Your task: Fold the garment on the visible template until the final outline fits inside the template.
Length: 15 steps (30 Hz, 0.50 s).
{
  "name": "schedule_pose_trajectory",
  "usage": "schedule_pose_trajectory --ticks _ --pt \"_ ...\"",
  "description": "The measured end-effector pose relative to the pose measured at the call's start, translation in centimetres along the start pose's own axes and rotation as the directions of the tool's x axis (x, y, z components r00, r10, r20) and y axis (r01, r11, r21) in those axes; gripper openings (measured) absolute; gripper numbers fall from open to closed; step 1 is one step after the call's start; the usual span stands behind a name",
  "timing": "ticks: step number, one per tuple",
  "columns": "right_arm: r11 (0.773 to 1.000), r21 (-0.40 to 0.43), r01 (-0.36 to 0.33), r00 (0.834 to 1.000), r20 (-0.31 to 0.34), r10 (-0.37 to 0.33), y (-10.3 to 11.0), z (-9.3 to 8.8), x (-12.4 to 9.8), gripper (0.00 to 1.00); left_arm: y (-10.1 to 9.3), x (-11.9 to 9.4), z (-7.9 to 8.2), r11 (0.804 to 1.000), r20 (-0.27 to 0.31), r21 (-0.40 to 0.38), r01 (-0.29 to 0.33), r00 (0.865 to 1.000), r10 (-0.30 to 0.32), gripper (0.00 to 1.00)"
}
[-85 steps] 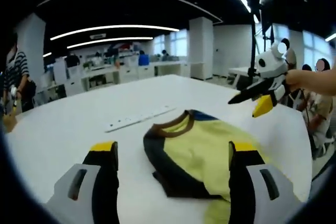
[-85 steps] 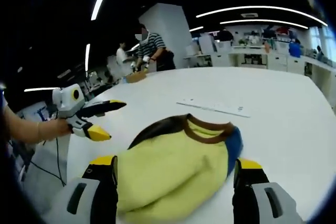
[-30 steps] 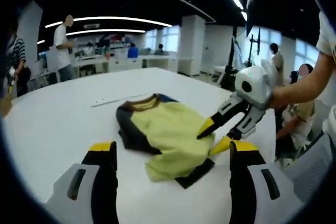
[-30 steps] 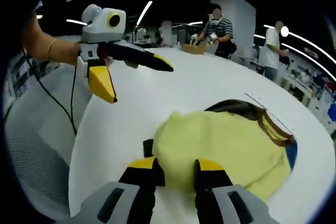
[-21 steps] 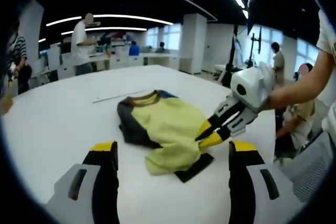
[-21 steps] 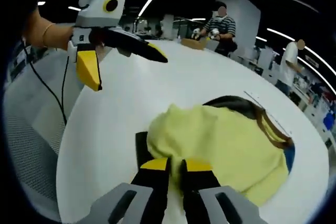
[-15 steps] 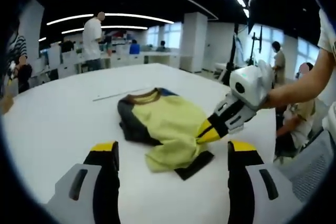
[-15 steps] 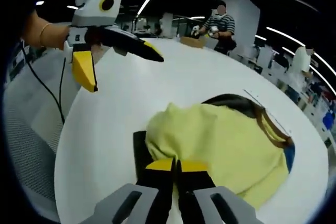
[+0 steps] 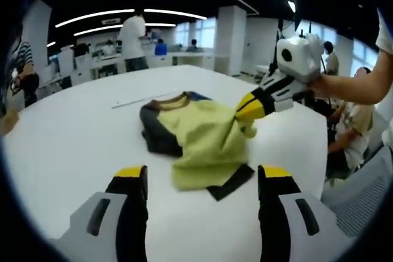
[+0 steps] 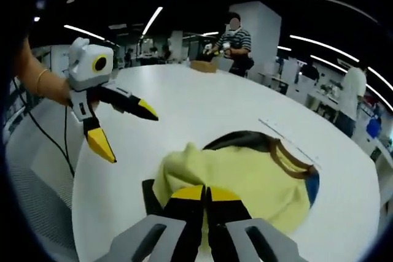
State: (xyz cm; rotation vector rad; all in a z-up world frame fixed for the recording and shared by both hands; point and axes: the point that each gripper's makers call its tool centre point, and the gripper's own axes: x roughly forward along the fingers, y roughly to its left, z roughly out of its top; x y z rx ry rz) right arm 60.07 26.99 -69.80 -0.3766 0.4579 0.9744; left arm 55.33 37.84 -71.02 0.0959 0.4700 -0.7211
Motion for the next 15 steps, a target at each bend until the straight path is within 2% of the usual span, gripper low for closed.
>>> schedule_pose_trajectory --ticks 11,15 --pt "0.998 -0.012 0.057 0.998 -0.004 -0.057 -2.6 0.6 -2.4 0.00 -0.2 0.5 -0.8 1.000 -0.031 0.003 0.000 1.000 0.000 0.66" --pt "0.997 -0.015 0.072 0.997 0.001 -0.072 -3.3 0.9 -3.2 0.00 -0.2 0.9 -1.2 1.000 -0.047 -0.005 -0.011 0.999 0.011 0.60"
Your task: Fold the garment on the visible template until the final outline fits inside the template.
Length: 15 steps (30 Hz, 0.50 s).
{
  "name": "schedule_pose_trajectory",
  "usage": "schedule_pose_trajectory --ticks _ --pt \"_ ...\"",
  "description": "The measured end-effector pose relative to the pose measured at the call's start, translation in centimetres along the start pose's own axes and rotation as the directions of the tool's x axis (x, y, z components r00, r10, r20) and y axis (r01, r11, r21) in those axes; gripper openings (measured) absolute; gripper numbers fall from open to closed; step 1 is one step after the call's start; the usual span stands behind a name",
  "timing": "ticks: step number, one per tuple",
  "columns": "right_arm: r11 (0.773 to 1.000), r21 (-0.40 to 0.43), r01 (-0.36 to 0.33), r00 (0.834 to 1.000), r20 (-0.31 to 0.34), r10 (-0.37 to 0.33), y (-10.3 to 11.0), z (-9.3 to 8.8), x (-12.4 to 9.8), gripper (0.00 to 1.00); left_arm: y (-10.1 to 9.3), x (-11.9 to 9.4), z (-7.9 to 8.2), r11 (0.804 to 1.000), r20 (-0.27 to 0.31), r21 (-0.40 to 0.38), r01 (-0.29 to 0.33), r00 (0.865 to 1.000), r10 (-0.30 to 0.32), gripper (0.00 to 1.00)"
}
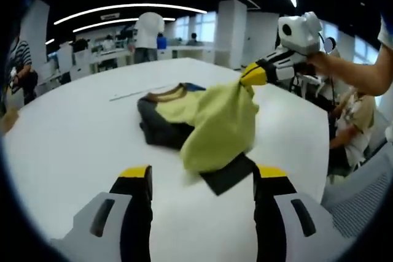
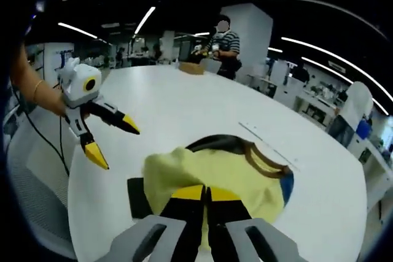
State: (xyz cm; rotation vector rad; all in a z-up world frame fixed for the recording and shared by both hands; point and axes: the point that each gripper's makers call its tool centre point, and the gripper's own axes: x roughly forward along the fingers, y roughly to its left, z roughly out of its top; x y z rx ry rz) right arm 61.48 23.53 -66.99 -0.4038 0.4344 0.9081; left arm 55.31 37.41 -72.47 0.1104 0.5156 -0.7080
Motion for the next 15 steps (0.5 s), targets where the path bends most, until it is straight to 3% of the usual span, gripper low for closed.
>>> schedule_pose_trajectory --ticks 5,15 --pt "1.000 0.015 0.020 1.000 -0.002 -0.020 -0.6 0.1 -0.7 0.00 -0.1 0.9 -0.4 1.000 -0.021 -0.011 -0.023 1.000 0.023 0.54" --pt "0.997 0.067 0.043 0.999 -0.016 -0.042 -1.4 -0.3 -1.3 0.00 -2.4 3.3 -2.3 0.999 -0.091 -0.028 -0.033 0.995 0.030 0.46"
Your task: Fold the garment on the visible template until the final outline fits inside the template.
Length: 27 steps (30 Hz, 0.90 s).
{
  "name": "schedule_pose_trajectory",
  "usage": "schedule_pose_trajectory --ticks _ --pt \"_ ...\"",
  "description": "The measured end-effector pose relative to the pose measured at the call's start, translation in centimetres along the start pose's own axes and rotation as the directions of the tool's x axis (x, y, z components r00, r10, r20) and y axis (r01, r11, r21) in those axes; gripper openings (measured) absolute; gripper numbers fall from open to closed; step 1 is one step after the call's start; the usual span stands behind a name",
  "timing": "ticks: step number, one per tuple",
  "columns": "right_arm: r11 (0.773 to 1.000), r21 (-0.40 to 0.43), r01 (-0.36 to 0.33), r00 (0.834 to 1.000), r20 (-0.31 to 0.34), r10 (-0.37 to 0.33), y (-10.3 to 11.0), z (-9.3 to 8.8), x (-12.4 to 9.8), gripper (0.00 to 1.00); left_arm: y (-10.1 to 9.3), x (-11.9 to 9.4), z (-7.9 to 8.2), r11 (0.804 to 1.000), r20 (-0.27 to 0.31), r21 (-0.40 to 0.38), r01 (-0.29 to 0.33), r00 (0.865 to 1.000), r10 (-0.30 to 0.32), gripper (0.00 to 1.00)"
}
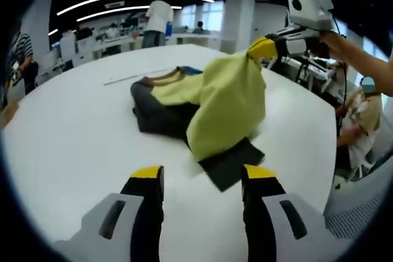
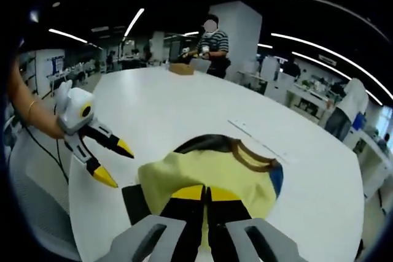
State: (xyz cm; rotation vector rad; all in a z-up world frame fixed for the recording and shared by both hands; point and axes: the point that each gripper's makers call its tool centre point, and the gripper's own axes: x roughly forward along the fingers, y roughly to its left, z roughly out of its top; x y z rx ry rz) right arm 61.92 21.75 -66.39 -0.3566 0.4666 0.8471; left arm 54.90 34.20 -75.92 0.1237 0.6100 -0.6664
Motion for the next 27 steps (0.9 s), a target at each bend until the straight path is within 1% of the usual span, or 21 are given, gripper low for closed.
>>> schedule_pose_trajectory --ticks 6,8,10,13,14,15,18,19,27 --pt "1.000 0.002 0.004 1.000 -0.010 -0.004 0.1 -0.2 0.0 0.00 -0.8 1.2 -0.3 0.999 -0.018 -0.008 -0.042 0.999 0.042 0.40" --pt "1.000 0.004 0.004 1.000 -0.008 -0.004 0.2 -0.3 -0.1 0.00 -0.9 1.4 -0.6 0.998 -0.038 0.008 -0.060 0.997 0.060 0.37" --pt "1.000 0.004 0.004 1.000 -0.010 -0.004 0.1 -0.4 -0.1 0.00 -1.2 1.6 -0.8 0.998 -0.041 0.010 -0.060 0.997 0.060 0.34" --pt "1.000 0.005 0.010 1.000 -0.012 -0.010 0.0 -0.5 -0.2 0.00 -1.1 1.7 -1.4 0.996 -0.071 0.026 -0.087 0.994 0.089 0.27" --pt "1.000 0.007 0.014 1.000 -0.011 -0.014 -0.1 -0.6 -0.2 0.00 -1.3 1.7 -1.4 0.996 -0.070 0.029 -0.086 0.994 0.088 0.26" --pt "1.000 0.009 0.015 1.000 -0.012 -0.015 -0.2 -0.6 -0.2 0.00 -1.4 1.8 -1.5 0.996 -0.069 0.025 -0.086 0.994 0.087 0.25" --pt "1.000 0.012 0.018 1.000 -0.014 -0.017 -0.3 -0.8 -0.3 0.00 -1.5 1.9 -2.1 0.995 -0.095 0.019 -0.100 0.990 0.101 0.22" --pt "1.000 0.013 0.018 1.000 -0.014 -0.018 -0.3 -0.9 -0.3 0.00 -1.7 2.0 -1.9 0.995 -0.084 0.005 -0.100 0.991 0.100 0.21" --pt "0.999 0.022 0.026 1.000 -0.018 -0.026 -0.4 -1.3 -0.4 0.00 -2.3 2.3 -1.9 0.991 -0.118 -0.024 -0.131 0.985 0.128 0.12"
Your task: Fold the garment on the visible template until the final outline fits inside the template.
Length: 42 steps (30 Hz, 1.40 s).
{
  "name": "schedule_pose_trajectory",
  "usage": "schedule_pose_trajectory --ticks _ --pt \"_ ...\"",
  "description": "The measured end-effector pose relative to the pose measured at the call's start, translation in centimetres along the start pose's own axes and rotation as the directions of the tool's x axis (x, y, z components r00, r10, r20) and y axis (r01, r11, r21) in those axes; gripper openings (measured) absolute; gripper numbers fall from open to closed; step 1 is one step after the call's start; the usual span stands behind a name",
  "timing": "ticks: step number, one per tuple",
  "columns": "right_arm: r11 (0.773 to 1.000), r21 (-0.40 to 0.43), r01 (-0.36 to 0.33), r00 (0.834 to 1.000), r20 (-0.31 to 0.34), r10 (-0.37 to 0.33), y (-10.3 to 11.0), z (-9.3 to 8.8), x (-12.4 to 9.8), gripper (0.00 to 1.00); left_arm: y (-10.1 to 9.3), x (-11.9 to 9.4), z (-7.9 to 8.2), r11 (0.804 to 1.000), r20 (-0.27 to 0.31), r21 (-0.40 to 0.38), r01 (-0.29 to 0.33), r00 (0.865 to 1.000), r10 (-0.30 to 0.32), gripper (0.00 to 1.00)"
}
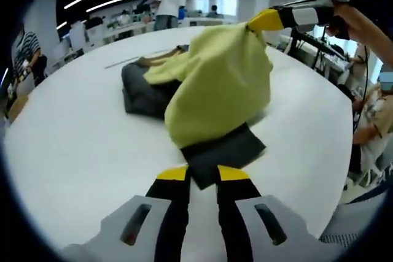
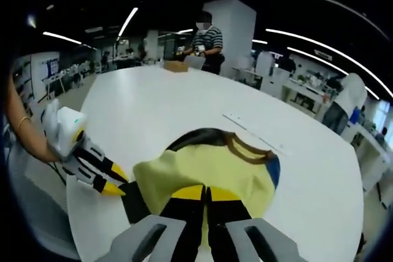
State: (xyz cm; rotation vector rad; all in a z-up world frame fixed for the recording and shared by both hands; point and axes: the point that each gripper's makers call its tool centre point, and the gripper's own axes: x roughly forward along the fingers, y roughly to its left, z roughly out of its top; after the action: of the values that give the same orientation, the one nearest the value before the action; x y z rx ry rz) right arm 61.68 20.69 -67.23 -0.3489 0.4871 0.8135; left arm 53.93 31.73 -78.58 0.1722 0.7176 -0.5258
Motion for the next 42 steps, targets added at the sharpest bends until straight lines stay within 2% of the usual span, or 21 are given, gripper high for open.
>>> schedule_pose_trajectory --ticks 5,7,11,15,18,22,28,34,39,42 --pt "1.000 0.002 0.004 1.000 0.000 -0.004 -0.1 -0.1 -0.1 0.00 0.0 -0.2 -0.1 0.998 -0.014 -0.062 -0.022 1.000 0.021 0.08" --pt "1.000 0.004 0.006 1.000 0.000 -0.006 -0.3 -0.1 -0.2 0.00 0.0 -0.2 -0.1 0.996 -0.015 -0.094 -0.011 1.000 0.010 0.02" --pt "1.000 0.007 0.012 1.000 0.004 -0.012 -0.6 0.0 -0.4 0.00 0.3 -0.3 0.0 0.992 -0.016 -0.123 -0.007 1.000 0.005 0.01" --pt "1.000 0.015 0.027 1.000 0.015 -0.027 -1.1 0.2 -0.6 0.00 1.3 -1.5 1.2 0.999 0.018 -0.016 -0.033 0.999 0.034 0.00" --pt "0.999 0.021 0.031 0.999 0.018 -0.031 -1.3 0.4 -0.7 0.00 2.8 -2.9 1.7 0.998 0.033 -0.016 -0.054 0.998 0.055 0.00" --pt "1.000 0.015 0.022 1.000 0.014 -0.023 -1.0 0.3 -0.6 0.00 5.4 -4.4 1.8 0.995 0.031 -0.056 -0.079 0.996 0.080 0.00" --pt "1.000 0.020 0.012 1.000 0.014 -0.012 -0.7 0.4 -0.6 0.00 8.4 -6.4 1.9 0.991 0.038 -0.037 -0.128 0.991 0.129 0.00" --pt "1.000 0.028 0.004 1.000 0.003 -0.004 -0.5 0.3 -0.7 0.00 10.5 -8.2 1.3 0.985 0.025 -0.026 -0.168 0.985 0.169 0.00" --pt "0.998 0.065 -0.005 1.000 -0.022 0.006 -0.5 -0.2 -1.0 0.00 13.5 -10.1 0.4 0.972 0.015 -0.030 -0.232 0.972 0.233 0.00" --pt "0.997 0.074 -0.007 0.999 -0.031 0.010 -0.3 -0.3 -1.0 0.00 14.8 -11.0 -0.1 0.964 0.010 -0.058 -0.260 0.965 0.261 0.00"
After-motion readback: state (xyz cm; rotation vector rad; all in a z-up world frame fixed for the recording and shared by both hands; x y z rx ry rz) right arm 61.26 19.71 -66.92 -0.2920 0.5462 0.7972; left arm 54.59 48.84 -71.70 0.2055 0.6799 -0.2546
